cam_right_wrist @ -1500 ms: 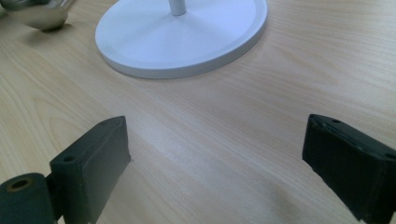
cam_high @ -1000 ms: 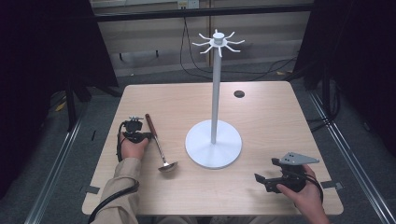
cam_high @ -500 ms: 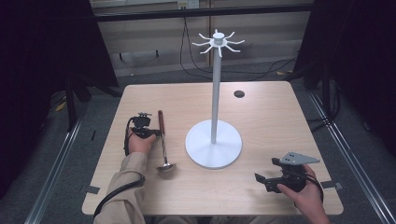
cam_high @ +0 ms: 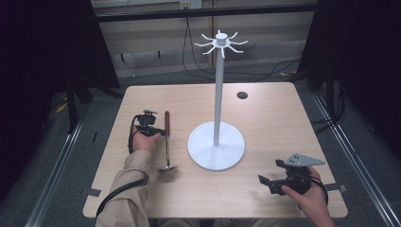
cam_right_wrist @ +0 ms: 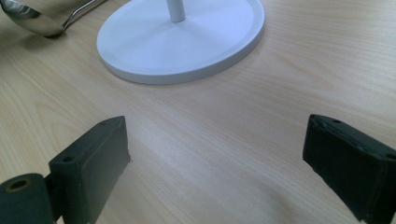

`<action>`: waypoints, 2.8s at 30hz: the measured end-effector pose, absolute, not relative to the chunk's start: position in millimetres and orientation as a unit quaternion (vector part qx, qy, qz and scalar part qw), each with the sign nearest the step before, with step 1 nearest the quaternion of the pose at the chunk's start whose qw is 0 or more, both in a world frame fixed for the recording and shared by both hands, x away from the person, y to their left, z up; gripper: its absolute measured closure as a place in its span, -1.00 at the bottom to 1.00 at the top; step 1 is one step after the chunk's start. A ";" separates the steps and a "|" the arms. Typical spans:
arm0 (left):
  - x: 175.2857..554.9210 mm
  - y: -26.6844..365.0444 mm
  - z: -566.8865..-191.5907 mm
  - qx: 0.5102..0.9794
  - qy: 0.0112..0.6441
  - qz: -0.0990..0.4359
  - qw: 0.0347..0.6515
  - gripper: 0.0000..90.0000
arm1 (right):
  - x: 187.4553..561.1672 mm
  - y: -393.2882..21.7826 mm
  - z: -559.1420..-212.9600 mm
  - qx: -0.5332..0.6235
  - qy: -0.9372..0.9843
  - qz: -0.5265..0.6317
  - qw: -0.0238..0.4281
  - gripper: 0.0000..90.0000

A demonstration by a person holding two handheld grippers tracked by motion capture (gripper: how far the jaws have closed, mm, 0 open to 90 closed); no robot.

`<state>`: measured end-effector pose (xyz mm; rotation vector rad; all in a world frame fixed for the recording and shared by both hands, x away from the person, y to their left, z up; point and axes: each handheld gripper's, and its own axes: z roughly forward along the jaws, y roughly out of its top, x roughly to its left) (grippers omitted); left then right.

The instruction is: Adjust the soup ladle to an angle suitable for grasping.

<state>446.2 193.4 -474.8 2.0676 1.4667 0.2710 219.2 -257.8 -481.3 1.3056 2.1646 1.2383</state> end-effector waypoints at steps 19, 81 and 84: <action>470.0 158.2 -474.2 0.794 0.579 0.067 0.169 0.36 | 219.3 -258.2 -479.3 0.450 0.757 0.447 0.161 -0.87; 364.3 192.0 -400.4 0.731 0.398 0.110 0.543 0.66 | 237.3 -229.4 -473.3 0.401 0.771 0.471 0.151 -0.88; 361.4 192.1 -395.8 0.730 0.391 0.113 0.550 0.66 | 238.1 -230.6 -472.1 0.402 0.768 0.474 0.154 -0.88</action>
